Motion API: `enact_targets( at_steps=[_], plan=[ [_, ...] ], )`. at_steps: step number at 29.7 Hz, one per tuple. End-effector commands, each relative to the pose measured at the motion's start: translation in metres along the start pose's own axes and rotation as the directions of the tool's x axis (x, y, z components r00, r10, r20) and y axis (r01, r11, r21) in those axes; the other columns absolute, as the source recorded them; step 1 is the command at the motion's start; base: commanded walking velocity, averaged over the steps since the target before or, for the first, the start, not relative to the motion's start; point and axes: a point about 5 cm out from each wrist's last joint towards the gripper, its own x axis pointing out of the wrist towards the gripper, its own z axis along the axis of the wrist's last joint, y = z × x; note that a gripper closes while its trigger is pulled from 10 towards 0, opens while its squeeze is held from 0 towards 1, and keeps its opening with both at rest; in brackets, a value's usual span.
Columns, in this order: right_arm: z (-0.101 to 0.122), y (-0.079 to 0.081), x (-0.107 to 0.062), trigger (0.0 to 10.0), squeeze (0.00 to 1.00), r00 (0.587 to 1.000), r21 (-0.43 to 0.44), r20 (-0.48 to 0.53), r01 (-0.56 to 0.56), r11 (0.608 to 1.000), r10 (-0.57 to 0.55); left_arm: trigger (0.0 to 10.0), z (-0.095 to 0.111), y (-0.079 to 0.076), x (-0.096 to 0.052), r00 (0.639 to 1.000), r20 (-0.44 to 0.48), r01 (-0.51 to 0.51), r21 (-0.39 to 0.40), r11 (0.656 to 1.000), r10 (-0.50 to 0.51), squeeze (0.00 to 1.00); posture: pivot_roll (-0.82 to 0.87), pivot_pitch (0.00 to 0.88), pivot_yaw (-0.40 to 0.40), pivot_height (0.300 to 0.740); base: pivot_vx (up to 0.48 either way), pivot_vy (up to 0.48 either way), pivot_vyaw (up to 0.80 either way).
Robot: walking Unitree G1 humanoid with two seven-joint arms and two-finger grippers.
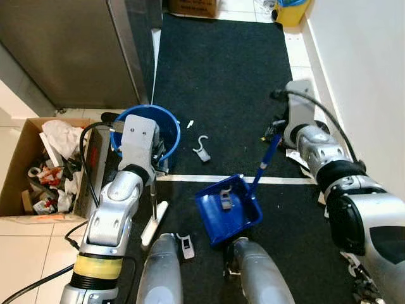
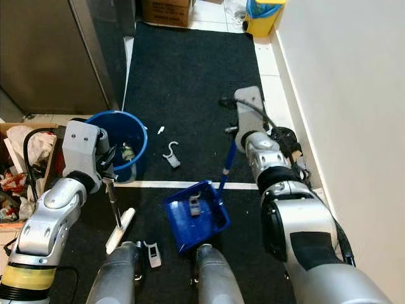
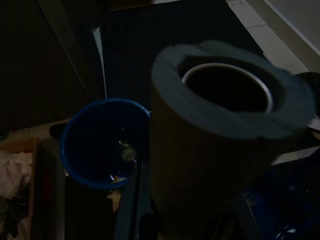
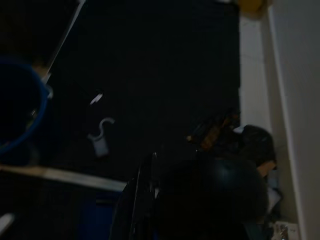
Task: Sweep floor
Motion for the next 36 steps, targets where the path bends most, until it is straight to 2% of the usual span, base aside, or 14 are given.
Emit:
enact_targets(
  at_steps=[1, 5, 7, 10, 13, 15, 16, 17, 18, 19, 25, 30, 34, 36],
  plan=[
    [0.010, -0.012, -0.001, 10.0, 0.00, 0.998, 0.035, 0.028, 0.059, 0.998, -0.060, 10.0, -0.004, -0.005, 0.002, 1.000, -0.007, 0.014, -0.012, 1.000, -0.014, 0.00, 0.12, 0.089, -0.098, 0.740, 0.000, 0.000, 0.00],
    [0.016, -0.014, -0.001, 10.0, 0.00, 0.995, 0.109, 0.032, 0.096, 0.989, -0.100, 10.0, -0.004, -0.006, 0.003, 1.000, -0.007, 0.017, -0.013, 1.000, -0.017, 0.00, 0.12, 0.088, -0.096, 0.740, 0.000, 0.000, 0.00],
    [0.016, -0.014, -0.001, 10.0, 0.00, 0.994, 0.115, 0.034, 0.099, 0.988, -0.104, 10.0, -0.004, -0.006, 0.003, 1.000, -0.008, 0.016, -0.013, 1.000, -0.016, 0.00, 0.12, 0.087, -0.093, 0.740, 0.000, 0.000, 0.00],
    [0.012, -0.013, -0.001, 10.0, 0.00, 0.992, 0.136, 0.024, 0.116, 0.984, -0.121, 10.0, -0.004, -0.006, 0.004, 1.000, -0.010, 0.016, -0.013, 1.000, -0.016, 0.00, 0.12, 0.087, -0.093, 0.740, 0.000, 0.000, 0.00],
    [0.002, -0.010, -0.001, 10.0, 0.00, 0.988, 0.231, 0.001, 0.152, 0.961, -0.156, 10.0, -0.004, -0.003, 0.004, 1.000, -0.014, 0.010, -0.020, 1.000, -0.010, 0.00, 0.11, 0.086, -0.088, 0.740, 0.000, 0.000, 0.00],
    [-0.002, -0.008, -0.001, 10.0, 0.00, 0.987, 0.255, -0.008, 0.158, 0.954, -0.161, 10.0, -0.003, -0.001, 0.005, 1.000, -0.012, 0.003, -0.026, 1.000, -0.003, 0.00, 0.11, 0.086, -0.088, 0.740, 0.000, 0.000, 0.00],
    [-0.009, -0.002, -0.001, 10.0, 0.00, 0.988, 0.229, -0.019, 0.152, 0.962, -0.152, 10.0, 0.000, 0.005, 0.005, 1.000, -0.002, -0.014, -0.042, 0.999, 0.013, 0.00, 0.11, 0.087, -0.087, 0.740, 0.000, 0.000, 0.00],
    [-0.014, 0.003, -0.002, 10.0, 0.00, 0.989, 0.152, -0.005, 0.144, 0.978, -0.145, 10.0, 0.004, 0.009, 0.005, 0.999, 0.007, -0.031, -0.053, 0.998, 0.031, 0.00, 0.11, 0.089, -0.086, 0.740, 0.000, 0.000, 0.00],
    [-0.014, 0.003, -0.002, 10.0, 0.00, 0.989, 0.152, -0.005, 0.144, 0.978, -0.145, 10.0, 0.004, 0.009, 0.005, 0.999, 0.007, -0.031, -0.053, 0.998, 0.031, 0.00, 0.11, 0.089, -0.086, 0.740, 0.000, 0.000, 0.00],
    [-0.017, 0.006, -0.002, 10.0, 0.00, 0.990, 0.106, 0.008, 0.137, 0.985, -0.138, 10.0, 0.007, 0.013, 0.005, 0.999, 0.016, -0.043, -0.059, 0.997, 0.045, 0.00, 0.12, 0.088, -0.086, 0.740, 0.000, 0.000, 0.00],
    [-0.039, 0.024, -0.005, 10.0, 0.00, 0.994, 0.158, -0.015, 0.109, 0.981, -0.108, 10.0, 0.014, 0.029, 0.007, 0.987, 0.050, -0.149, -0.077, 0.986, 0.153, 0.00, 0.11, 0.088, -0.086, 0.740, 0.000, 0.000, 0.00],
    [-0.061, 0.032, -0.008, 10.0, 0.00, 0.990, 0.115, -0.078, 0.125, 0.985, -0.117, 10.0, 0.012, 0.031, 0.008, 0.984, 0.039, -0.172, -0.082, 0.982, 0.175, 0.00, 0.12, 0.087, -0.089, 0.740, 0.000, 0.000, 0.00],
    [-0.061, 0.032, -0.009, 10.0, 0.00, 0.993, 0.022, -0.077, 0.089, 0.996, -0.087, 10.0, 0.011, 0.024, 0.007, 0.989, 0.033, -0.144, -0.086, 0.986, 0.147, 0.00, 0.12, 0.087, -0.090, 0.740, 0.000, 0.000, 0.00],
    [-0.049, 0.025, -0.006, 10.0, 0.00, 0.994, 0.082, -0.054, 0.096, 0.992, -0.091, 10.0, 0.010, 0.019, 0.008, 0.990, 0.029, -0.134, -0.090, 0.987, 0.137, 0.00, 0.11, 0.088, -0.090, 0.740, 0.000, 0.000, 0.00]
  ],
)
